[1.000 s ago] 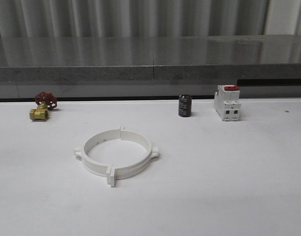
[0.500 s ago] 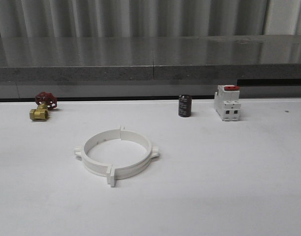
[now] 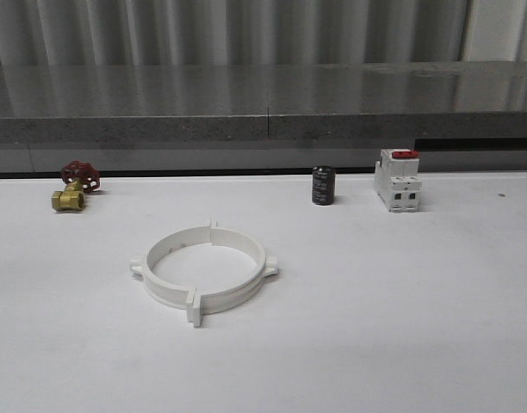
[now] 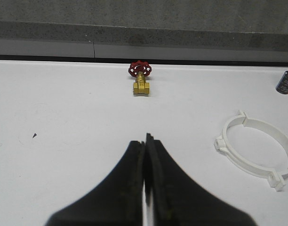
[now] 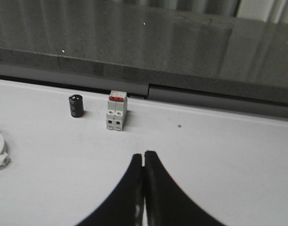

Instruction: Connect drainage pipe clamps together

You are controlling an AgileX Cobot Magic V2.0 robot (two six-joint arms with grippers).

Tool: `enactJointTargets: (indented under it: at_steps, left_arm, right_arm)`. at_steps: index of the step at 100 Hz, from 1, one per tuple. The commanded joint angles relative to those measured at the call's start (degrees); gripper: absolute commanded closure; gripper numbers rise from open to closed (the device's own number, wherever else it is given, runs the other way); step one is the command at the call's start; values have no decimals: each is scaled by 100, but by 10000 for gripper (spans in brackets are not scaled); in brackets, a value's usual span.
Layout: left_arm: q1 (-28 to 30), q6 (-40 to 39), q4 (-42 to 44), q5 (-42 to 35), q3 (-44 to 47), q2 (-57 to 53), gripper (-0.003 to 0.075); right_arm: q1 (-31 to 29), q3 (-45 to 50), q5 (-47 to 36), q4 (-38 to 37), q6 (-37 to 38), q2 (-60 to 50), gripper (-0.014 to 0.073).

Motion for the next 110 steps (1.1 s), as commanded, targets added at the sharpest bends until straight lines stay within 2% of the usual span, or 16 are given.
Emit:
enactJointTargets:
  at_steps: [1, 23, 30, 47, 54, 80, 110]
  left_arm:
    - [9, -57, 43, -386, -157, 40, 741]
    - [9, -57, 43, -386, -157, 40, 741]
    - [9, -57, 43, -376, -157, 40, 741]
    - [9, -57, 43, -376, -157, 40, 741]
    - [9, -57, 43, -376, -157, 40, 741]
    - [9, -57, 43, -376, -157, 40, 741]
    - [9, -57, 43, -376, -157, 40, 741]
  right_arm:
    - [-213, 240, -910, 831, -851, -299, 659]
    - [-536, 1115, -1100, 927, -773, -1309, 659]
    - [-562, 1288, -1230, 872, -660, -1281, 659]
    - [-569, 1520, -1521, -92, 561, -1288, 659]
    - [-569, 1622, -1614, -347, 847, -1288, 659]
    - [-569, 2158, -2406, -202, 853, -1293, 659]
    - [-569, 2146, -2351, -179, 853, -1293, 659]
